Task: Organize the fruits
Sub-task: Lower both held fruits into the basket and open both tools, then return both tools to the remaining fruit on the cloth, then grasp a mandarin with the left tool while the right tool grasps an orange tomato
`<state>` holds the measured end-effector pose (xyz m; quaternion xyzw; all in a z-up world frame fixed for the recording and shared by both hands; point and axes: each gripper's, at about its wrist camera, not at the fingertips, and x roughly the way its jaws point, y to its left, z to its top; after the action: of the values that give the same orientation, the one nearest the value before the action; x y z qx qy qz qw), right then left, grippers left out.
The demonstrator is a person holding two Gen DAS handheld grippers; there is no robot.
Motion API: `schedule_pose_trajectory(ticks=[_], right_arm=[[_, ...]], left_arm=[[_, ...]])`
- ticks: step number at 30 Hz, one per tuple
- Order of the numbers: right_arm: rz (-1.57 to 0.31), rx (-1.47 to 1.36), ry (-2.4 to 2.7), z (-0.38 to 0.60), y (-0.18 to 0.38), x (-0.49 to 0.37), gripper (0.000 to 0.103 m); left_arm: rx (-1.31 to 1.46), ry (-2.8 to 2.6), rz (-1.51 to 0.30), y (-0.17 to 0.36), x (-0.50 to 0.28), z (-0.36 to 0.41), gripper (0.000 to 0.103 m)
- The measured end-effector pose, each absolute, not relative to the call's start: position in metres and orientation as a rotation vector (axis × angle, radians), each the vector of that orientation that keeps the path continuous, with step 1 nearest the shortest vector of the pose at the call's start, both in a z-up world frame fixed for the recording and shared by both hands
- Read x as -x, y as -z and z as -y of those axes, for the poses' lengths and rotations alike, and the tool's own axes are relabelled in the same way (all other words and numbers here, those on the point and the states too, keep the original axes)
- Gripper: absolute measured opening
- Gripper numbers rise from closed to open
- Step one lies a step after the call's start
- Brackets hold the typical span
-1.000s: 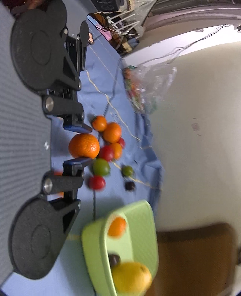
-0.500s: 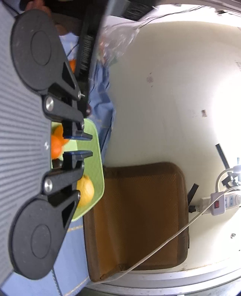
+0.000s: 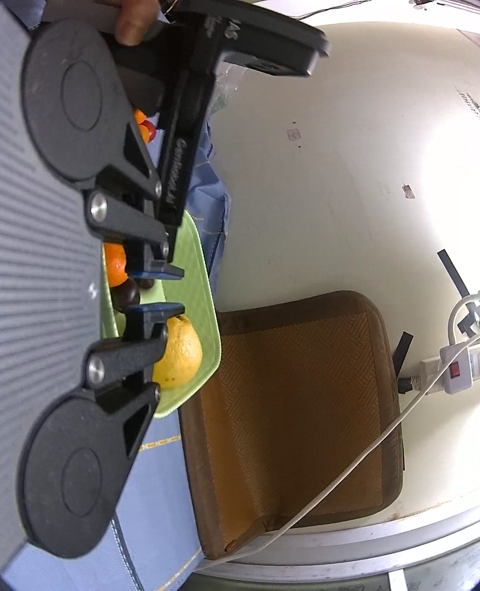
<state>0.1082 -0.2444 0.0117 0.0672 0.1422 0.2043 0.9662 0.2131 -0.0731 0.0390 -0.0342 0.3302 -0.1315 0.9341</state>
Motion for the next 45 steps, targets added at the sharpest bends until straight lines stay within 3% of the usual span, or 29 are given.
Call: schedule_pose_trajectory(ticks=[10,19,30,33,39,45], right_arm=[[-0.292,-0.261,-0.579,0.256,-0.017,-0.084,0.018],[-0.432,-0.134,-0.706,0.210,-0.004,-0.061,0.043],[-0.552,0.070,-0.665,0.154,0.012,-0.072,0.045],[-0.545,0.097,-0.640,0.149,0.015,-0.076,0.032],[-0.538,0.084,-0.648,0.139,0.014,-0.082,0.031],[-0.557,0.079,-0.704,0.124,0.014,-0.088,0.031]], left_arm=[[0.134,0.170,-0.572,-0.062,-0.121,-0.004,0.054],[0.343,0.043,-0.604,-0.039,-0.084,-0.090,0.044],[0.223,0.061,-0.638,-0.019,-0.088,-0.082,0.046],[0.185,0.067,-0.657,-0.012,-0.098,-0.071,0.047],[0.194,0.059,-0.670,-0.007,-0.108,-0.074,0.047],[0.168,0.034,-0.636,-0.023,-0.124,-0.078,0.054]])
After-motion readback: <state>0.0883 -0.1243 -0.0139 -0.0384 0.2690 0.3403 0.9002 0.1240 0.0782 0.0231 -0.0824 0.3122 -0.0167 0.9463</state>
